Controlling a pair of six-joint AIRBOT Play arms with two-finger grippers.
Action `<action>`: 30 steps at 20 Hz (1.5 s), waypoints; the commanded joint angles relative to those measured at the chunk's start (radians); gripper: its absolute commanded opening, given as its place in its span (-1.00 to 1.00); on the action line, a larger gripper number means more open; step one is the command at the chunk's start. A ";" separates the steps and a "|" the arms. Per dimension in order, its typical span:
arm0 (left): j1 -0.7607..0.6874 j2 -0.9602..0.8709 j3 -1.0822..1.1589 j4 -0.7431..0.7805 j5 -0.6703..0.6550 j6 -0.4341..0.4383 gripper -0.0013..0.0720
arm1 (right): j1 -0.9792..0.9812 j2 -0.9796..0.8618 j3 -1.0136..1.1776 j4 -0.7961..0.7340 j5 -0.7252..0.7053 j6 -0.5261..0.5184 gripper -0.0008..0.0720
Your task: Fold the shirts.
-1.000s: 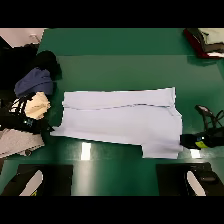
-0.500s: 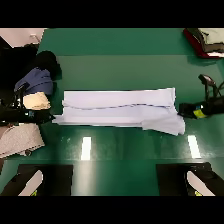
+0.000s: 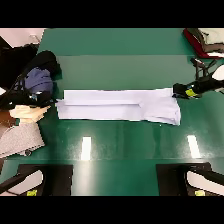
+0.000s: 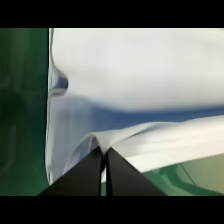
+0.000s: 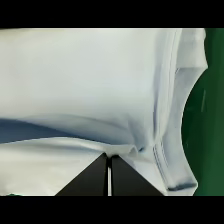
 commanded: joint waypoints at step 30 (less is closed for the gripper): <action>-0.349 -0.191 0.279 -0.043 -0.152 -0.007 -0.91 | -0.352 -0.389 -0.029 0.565 0.173 -0.500 0.92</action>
